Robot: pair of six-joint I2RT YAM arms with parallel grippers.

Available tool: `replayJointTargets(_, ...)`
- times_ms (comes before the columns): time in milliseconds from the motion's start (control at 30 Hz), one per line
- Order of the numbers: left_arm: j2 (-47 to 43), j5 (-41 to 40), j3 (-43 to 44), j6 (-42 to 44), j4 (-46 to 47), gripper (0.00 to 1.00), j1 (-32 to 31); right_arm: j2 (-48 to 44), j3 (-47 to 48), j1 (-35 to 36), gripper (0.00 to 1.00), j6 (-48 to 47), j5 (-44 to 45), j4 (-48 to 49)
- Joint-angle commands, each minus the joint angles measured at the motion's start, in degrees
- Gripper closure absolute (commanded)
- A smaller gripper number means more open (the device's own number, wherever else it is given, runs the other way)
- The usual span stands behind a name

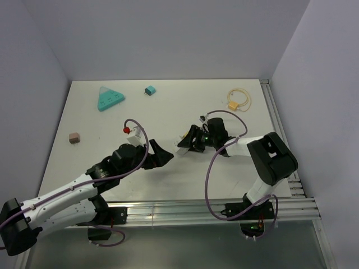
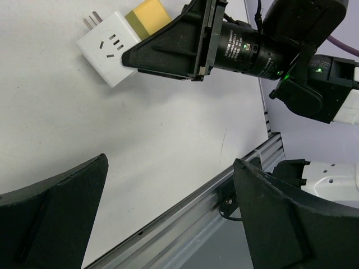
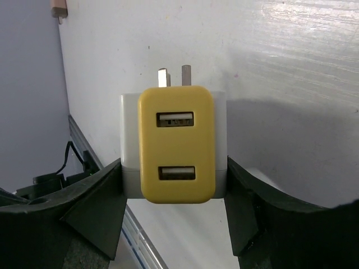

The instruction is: Insert the plug

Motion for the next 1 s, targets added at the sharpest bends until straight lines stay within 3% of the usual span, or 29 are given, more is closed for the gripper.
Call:
replayJointTargets(0, 1.19, 0.91, 2.59, -0.15, 2.94, 0.01, 0.15, 2.53, -1.83, -1.59, 0.36, -1.37, 3.85, -6.57)
replayJointTargets(200, 5.31, -1.73, 2.68, 0.02, 4.94, 0.01, 0.15, 6.4, -3.94, -4.05, 0.39, 2.85, -6.6, 2.56)
replayJointTargets(333, 8.92, -5.24, 3.91, 4.66, 6.27, 0.05, 0.15, 7.81, -4.21, -4.41, 0.39, 4.35, -8.64, 4.43)
replayJointTargets(433, 9.28, -6.04, 0.24, 8.61, 12.32, 0.05, 0.15, 7.99, -3.51, -4.4, 0.4, 4.35, -10.4, 3.21)
replayJointTargets(533, 9.54, -7.08, -6.25, 17.65, 27.16, 0.05, -0.98, 7.46, -2.8, -4.41, 0.42, 3.65, -11.36, 1.1)
replayJointTargets(667, 14.96, -12.18, -6.73, 24.98, 33.08, 0.04, -3.01, 6.67, -2.62, -4.41, 0.43, 2.33, -13.2, -1.8)
replayJointTargets(967, 23.25, -10.88, -13.05, 37.37, 54.87, 0.06, -4.33, 6.93, -1.92, -4.49, 0.44, -1.71, -19.01, -6.2)
